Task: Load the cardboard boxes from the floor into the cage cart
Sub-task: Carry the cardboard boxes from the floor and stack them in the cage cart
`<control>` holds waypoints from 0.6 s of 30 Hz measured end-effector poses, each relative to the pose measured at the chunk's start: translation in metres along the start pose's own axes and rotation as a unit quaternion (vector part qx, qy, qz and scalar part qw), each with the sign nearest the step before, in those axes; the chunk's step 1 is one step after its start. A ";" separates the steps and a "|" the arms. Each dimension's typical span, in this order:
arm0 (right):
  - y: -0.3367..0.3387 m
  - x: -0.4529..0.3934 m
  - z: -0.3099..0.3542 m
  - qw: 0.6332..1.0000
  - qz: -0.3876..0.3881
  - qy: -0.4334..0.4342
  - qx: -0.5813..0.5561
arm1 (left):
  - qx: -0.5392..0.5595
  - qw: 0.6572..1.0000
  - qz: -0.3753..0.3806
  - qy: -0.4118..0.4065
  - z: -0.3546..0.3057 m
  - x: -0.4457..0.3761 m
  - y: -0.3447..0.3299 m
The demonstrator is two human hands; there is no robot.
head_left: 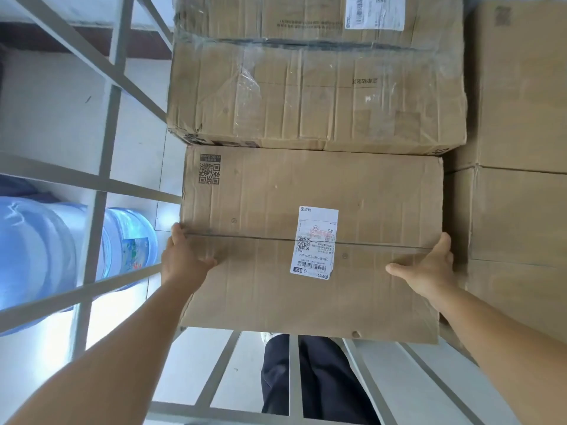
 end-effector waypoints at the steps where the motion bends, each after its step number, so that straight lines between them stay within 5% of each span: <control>1: -0.001 -0.001 -0.001 1.000 0.001 0.000 0.002 | -0.002 1.000 -0.003 -0.003 0.000 -0.001 -0.001; 11: -0.003 0.004 0.006 0.997 0.022 0.001 0.078 | -0.091 0.996 0.011 -0.023 -0.011 0.018 0.001; 18: 0.010 0.056 0.045 0.938 0.056 0.190 0.286 | -0.222 0.966 0.005 -0.133 -0.050 0.066 0.034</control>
Point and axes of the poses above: each hand's wrist, its own x-axis away from the middle knuckle, its own y-axis out of the back of the hand, z = x × y, the point moved 6 cm from there along -x, towards the middle knuckle, and after that the axes turned 12 degrees about -x, right-handed, at the moved point
